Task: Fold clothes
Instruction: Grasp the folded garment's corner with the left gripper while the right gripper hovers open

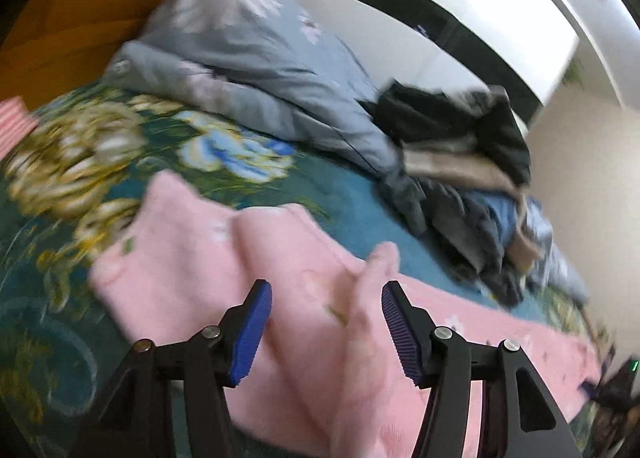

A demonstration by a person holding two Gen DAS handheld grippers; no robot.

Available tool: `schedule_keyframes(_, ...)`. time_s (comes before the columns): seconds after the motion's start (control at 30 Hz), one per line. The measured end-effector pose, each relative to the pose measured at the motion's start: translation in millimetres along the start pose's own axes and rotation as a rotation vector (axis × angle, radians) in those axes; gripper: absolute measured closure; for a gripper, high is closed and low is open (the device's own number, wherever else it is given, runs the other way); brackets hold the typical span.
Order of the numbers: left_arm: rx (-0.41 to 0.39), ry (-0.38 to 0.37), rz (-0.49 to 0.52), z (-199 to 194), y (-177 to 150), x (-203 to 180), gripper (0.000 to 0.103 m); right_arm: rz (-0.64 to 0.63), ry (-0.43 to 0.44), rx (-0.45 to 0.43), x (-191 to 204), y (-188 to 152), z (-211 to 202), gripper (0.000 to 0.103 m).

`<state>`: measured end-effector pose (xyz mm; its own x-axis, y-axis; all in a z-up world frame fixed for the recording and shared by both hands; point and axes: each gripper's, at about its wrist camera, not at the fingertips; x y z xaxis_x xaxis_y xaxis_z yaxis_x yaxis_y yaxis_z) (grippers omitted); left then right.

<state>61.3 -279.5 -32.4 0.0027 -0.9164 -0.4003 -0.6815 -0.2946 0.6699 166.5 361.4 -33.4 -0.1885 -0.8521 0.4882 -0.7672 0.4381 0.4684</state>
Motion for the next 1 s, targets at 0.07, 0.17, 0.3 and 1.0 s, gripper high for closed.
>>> schedule_keyframes(0.07,0.068,-0.024,0.051,17,7,-12,0.042,-0.005,-0.003,0.004,2,-1,0,0.062)
schedule_keyframes(0.17,0.139,-0.052,0.1,34,11,-23,0.043,0.002,-0.005,0.005,2,-2,0,0.062)
schedule_keyframes(0.3,0.155,-0.101,0.091,33,8,-26,0.092,0.008,-0.013,0.01,0,-5,0,0.062)
schedule_keyframes(1.0,-0.081,0.223,-0.441,-35,-41,116,0.087,0.0,-0.021,0.042,10,-2,21,0.062)
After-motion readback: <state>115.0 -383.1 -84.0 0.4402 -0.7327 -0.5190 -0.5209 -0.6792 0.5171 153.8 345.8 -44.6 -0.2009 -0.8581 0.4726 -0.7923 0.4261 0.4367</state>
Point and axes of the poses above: each gripper's, at about its wrist camera, not at the fingertips, and z roughly the way its jaws point, x to its left, y to its top, and after that the axes turned 1 degree about y, right-handed
